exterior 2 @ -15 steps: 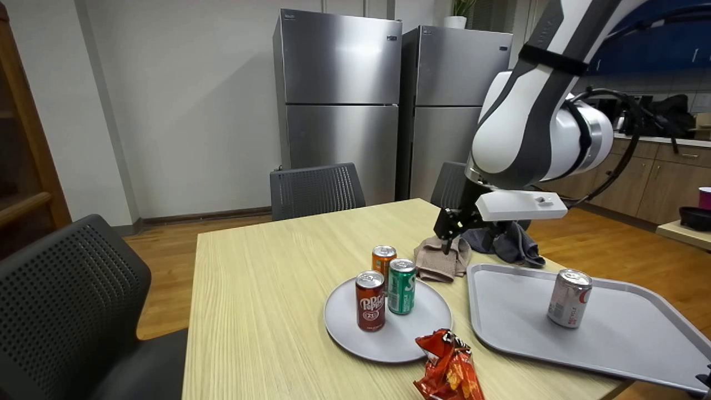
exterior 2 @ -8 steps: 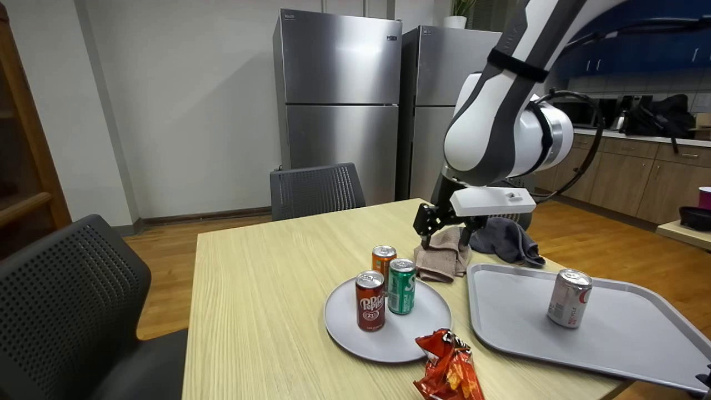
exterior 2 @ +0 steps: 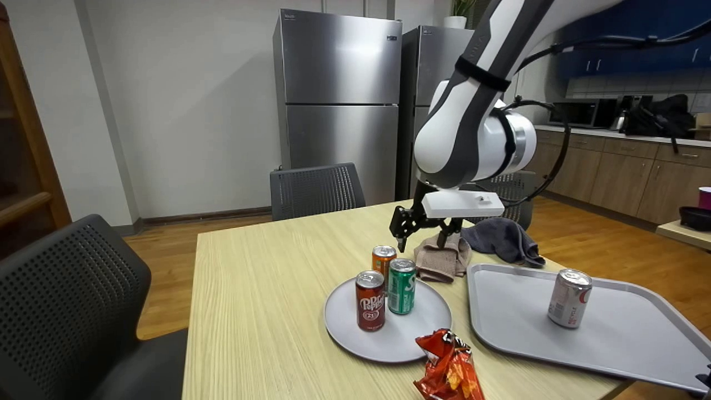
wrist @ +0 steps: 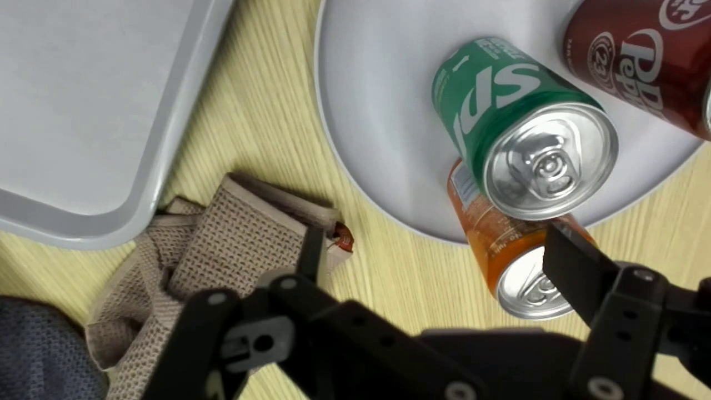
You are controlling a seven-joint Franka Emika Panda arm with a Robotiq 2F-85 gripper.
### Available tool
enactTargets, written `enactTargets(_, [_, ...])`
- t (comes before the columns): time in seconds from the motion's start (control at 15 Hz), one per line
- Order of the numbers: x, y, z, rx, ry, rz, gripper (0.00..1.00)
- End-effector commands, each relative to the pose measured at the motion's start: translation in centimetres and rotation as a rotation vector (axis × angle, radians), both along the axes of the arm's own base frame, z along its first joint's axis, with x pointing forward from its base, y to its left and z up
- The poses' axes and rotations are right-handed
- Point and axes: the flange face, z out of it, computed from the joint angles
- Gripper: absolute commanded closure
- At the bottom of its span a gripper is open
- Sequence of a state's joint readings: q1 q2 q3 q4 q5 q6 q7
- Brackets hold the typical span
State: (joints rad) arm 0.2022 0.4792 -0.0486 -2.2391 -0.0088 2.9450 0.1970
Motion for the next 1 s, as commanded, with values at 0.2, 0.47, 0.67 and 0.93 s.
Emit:
enactTargets(0.2, [1.9,3.0,-0.1,0.024,0.022,0.011,0.00])
enactTargets(0.47, [1.8,4.4,-0.2,0.032,0.037,0.039,0.00])
enactTargets(0.67, [1.8,5.1,-0.9,0.040,0.060,0.051,0.00])
enactTargets(0.93, [1.7,5.4,-1.8,0.035,0.092,0.059,0.00])
